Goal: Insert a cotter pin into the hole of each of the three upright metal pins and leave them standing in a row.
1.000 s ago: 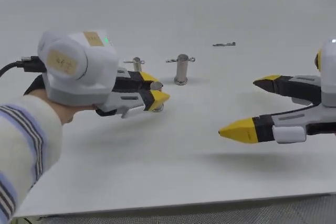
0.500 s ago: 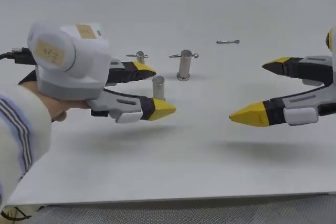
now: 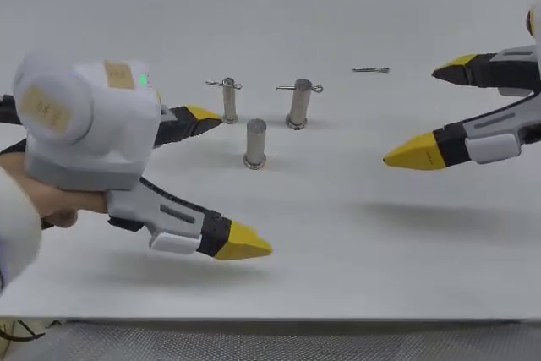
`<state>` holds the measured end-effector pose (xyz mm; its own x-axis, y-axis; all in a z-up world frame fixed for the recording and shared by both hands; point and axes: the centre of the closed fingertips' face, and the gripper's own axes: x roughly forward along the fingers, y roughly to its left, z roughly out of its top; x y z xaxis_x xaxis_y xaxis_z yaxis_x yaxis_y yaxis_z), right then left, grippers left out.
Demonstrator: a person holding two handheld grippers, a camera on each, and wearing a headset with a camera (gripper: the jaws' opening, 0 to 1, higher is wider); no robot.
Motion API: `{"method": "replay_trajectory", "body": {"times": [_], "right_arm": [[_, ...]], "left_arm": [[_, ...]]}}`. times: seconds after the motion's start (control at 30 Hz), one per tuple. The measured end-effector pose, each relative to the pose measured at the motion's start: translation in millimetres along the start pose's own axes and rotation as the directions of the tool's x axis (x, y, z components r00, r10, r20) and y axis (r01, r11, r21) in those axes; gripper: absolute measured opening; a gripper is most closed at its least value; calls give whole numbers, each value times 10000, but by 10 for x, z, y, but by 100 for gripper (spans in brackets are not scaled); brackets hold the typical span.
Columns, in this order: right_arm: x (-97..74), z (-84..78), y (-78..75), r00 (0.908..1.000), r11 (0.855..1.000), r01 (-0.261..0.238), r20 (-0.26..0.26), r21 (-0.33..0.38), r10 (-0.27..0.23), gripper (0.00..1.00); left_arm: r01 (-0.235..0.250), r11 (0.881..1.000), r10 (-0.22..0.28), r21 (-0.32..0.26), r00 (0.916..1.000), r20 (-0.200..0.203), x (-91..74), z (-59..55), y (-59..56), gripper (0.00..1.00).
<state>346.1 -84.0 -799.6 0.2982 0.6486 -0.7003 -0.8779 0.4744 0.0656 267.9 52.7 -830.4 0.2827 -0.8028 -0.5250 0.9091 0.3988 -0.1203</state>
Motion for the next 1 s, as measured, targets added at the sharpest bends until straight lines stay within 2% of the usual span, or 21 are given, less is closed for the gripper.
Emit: {"method": "replay_trajectory", "body": {"times": [0.07,0.17,0.27,0.33,0.5,0.57,0.67,0.83,0.87,1.0], "right_arm": [[14,23,-37,9999,10000,-14,-127,-94,13,96],[39,51,-146,9997,9996,72,-240,-289,-79,93],[74,44,-243,9991,9995,65,-429,-294,-78,92],[94,31,-326,9972,9980,74,-738,-629,-120,92],[171,31,-506,9902,9937,-125,-1394,-1111,-31,88],[210,14,-544,9866,9917,-281,-1631,-1253,74,83],[308,-15,-638,9787,9861,-398,-2054,-1615,58,80],[494,38,-734,9761,9791,-554,-2169,-1958,119,70],[538,36,-761,9726,9785,-601,-2320,-1974,129,69],[681,65,-847,9679,9749,-700,-2509,-2113,151,65]], "left_arm": [[-18,10000,18,-24,10000,-62,-18,-26,-11,99],[-371,9993,373,65,9980,-512,-47,-140,22,99],[-335,9994,332,-61,9984,-458,-65,-165,1,99],[-332,9988,321,-354,9989,-329,-83,-161,-18,99],[-492,9969,464,-611,9978,-466,-124,-218,-25,99],[-562,9958,525,-717,9973,-520,-137,-242,-20,99],[-706,9933,655,-918,9962,-571,-169,-281,-13,99],[-970,9894,896,-1081,9934,-715,-207,-327,3,99],[-1020,9890,947,-1071,9930,-705,-219,-334,3,99],[-1090,9847,1009,-1357,9928,-649,-239,-338,-6,99]]}}
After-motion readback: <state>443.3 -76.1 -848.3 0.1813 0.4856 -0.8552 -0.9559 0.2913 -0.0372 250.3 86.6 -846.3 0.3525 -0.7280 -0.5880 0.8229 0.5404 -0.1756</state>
